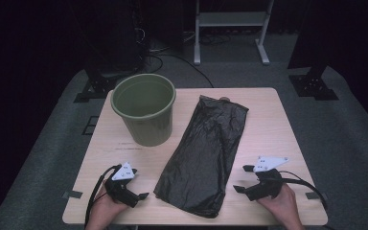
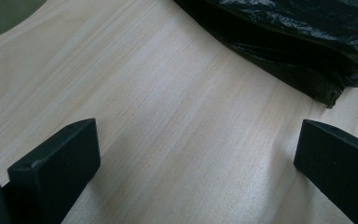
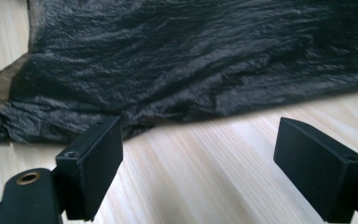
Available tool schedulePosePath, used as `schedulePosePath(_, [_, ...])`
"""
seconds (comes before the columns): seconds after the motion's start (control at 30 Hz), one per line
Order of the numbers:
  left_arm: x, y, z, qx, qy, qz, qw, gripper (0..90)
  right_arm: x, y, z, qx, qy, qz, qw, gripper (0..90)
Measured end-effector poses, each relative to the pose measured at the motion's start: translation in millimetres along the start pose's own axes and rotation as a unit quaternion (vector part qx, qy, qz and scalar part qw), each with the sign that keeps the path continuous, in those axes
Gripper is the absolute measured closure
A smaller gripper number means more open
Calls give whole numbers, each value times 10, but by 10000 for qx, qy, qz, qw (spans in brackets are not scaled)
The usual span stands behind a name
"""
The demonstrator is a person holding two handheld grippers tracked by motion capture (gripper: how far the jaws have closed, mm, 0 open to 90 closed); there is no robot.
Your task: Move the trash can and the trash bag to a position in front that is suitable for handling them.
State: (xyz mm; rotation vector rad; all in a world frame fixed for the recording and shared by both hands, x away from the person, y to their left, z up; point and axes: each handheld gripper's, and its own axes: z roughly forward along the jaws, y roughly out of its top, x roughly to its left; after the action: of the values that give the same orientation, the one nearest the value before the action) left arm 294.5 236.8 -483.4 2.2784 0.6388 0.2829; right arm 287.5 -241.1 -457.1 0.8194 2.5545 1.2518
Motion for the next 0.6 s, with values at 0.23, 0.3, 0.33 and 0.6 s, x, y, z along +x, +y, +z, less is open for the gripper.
schedulePosePath(0.23, [1, 0, 0, 1, 5, -5, 10000, 0, 54, 88, 131, 68, 121, -73, 9999, 140])
schedulePosePath(0.3, [1, 0, 0, 1, 7, -6, 10000, 0, 67, 107, 173, 59, 171, -71, 9998, 141])
schedulePosePath(0.33, [2, 0, 0, 3, 8, -4, 10000, 0, 65, 111, 188, 24, 212, -43, 9998, 141])
schedulePosePath(0.6, [3, 0, 0, 3, 11, -4, 10000, 0, 51, 110, 311, 45, 319, 44, 9995, 184])
